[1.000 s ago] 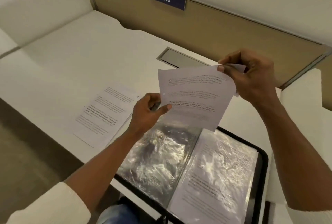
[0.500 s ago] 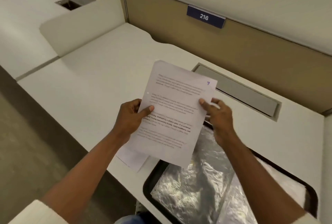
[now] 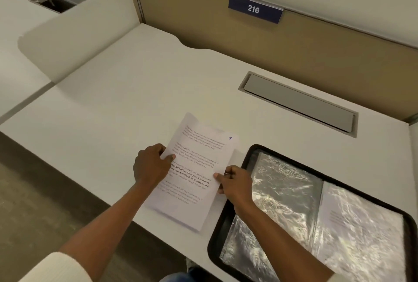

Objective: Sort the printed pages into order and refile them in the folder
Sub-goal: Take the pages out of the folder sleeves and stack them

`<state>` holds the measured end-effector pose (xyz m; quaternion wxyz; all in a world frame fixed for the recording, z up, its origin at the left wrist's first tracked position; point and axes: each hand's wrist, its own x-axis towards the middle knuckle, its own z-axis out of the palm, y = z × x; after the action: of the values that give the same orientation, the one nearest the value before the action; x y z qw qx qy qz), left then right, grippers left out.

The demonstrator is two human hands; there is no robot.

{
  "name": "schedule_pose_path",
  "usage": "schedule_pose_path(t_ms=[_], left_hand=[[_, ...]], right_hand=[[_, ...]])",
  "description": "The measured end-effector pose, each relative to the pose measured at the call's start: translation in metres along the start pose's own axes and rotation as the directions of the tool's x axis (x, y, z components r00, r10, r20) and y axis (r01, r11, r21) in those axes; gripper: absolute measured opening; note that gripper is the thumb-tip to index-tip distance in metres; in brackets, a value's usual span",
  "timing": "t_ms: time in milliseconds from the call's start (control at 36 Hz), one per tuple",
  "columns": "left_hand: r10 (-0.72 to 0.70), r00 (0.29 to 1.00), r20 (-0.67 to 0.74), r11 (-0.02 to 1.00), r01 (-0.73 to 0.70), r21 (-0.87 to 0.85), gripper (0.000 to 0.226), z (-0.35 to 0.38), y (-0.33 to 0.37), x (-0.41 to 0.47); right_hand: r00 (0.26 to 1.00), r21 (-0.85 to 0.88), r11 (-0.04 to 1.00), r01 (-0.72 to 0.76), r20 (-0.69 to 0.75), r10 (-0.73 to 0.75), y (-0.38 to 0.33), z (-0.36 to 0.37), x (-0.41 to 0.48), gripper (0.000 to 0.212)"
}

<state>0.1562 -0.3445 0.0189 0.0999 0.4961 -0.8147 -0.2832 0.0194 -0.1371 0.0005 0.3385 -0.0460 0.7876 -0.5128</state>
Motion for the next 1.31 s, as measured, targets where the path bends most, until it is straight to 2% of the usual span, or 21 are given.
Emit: schedule_pose_path(t_ms=[139,250,389,444,556,611,722,833,917,1028,1139,1306], left_hand=[[-0.031,0.999,0.031,0.995,0.028,0.095,0.019,0.004,-0.008,0.005],[0.024,0.999,0.037,0.981,-0.031,0.193,0.014,0.007,-0.008,0.003],[0.096,0.994,0.053,0.946,-0.108,0.305,0.018,0.015,-0.011,0.005],[0.132,0.990,0.052,0.931,-0.142,0.336,0.024,0.021,-0.013,0.006],[0.139,0.990,0.004,0.924,-0.131,0.358,0.058,0.027,-0.012,0.005],[0.156,0.988,-0.003,0.908,-0.142,0.394,0.066,0.028,-0.010,0.006],[0.182,0.983,0.022,0.876,-0.173,0.450,0.058,0.029,-0.003,0.002],[0.222,0.974,0.037,0.892,-0.219,0.395,0.046,0.038,0.020,-0.010],[0.287,0.954,0.081,0.895,-0.297,0.332,0.032,0.051,0.047,-0.026],[0.409,0.899,0.157,0.876,-0.435,0.208,0.027,0.077,0.087,-0.060],[0.568,0.782,0.256,0.784,-0.609,0.123,0.024,0.108,0.128,-0.101],[0.688,0.617,0.382,0.674,-0.738,-0.022,0.025,0.158,0.173,-0.162]], right_hand=[[1.000,-0.057,0.998,-0.010,-0.022,0.009,0.007,0.012,0.003,0.016],[0.999,-0.089,0.996,-0.008,-0.038,0.005,0.012,0.020,0.001,0.020],[0.996,-0.134,0.991,0.006,-0.085,-0.017,0.020,0.023,0.003,0.027],[0.995,-0.159,0.987,0.010,-0.097,-0.026,0.022,0.023,0.005,0.036],[0.994,-0.263,0.965,0.008,-0.103,-0.037,0.021,0.020,0.006,0.054],[0.994,-0.273,0.962,0.008,-0.103,-0.038,0.018,0.019,0.007,0.058],[0.995,-0.267,0.963,0.021,-0.091,-0.047,0.020,0.015,0.005,0.055],[0.986,-0.180,0.978,0.110,-0.105,-0.130,0.027,-0.003,-0.008,0.033],[0.972,-0.129,0.975,0.181,-0.127,-0.197,0.033,-0.027,-0.023,0.024],[0.939,-0.163,0.959,0.234,-0.219,-0.266,0.048,-0.070,-0.039,0.021],[0.871,-0.288,0.921,0.263,-0.339,-0.355,0.070,-0.124,-0.051,0.023],[0.742,-0.485,0.848,0.212,-0.484,-0.463,0.109,-0.213,-0.064,0.033]])
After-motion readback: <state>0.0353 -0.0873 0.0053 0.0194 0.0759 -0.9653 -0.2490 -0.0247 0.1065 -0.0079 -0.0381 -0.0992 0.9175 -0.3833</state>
